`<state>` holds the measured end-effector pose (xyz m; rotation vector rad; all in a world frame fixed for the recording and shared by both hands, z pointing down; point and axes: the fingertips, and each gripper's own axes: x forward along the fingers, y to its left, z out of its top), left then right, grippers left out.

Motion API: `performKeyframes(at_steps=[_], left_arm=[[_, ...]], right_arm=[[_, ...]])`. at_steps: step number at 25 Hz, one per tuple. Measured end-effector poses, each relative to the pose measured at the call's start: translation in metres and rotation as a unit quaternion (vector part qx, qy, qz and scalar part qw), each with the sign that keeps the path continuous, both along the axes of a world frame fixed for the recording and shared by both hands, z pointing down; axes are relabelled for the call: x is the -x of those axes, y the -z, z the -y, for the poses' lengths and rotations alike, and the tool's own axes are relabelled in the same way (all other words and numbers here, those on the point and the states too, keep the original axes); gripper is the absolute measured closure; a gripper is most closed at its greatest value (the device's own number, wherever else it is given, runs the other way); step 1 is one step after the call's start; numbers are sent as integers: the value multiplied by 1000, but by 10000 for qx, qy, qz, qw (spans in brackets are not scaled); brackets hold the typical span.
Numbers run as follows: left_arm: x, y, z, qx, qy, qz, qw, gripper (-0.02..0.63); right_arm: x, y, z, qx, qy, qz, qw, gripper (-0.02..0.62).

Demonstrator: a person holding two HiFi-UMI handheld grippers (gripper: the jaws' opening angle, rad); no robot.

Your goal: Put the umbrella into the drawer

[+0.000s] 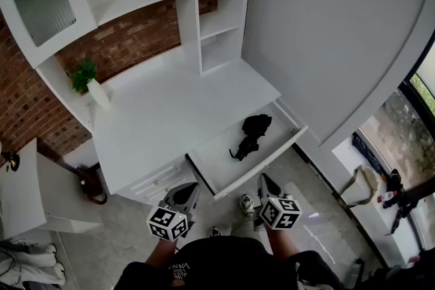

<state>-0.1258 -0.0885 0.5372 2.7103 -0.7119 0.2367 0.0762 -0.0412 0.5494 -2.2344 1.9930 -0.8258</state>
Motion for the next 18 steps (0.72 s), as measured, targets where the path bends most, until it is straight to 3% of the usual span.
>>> performKeyframes(at_steps=[18], left_arm=[[-7, -1, -9, 17, -171, -6, 9999, 600]], right_arm=[[-3, -10, -17, 173, -110, 65, 9998, 594]])
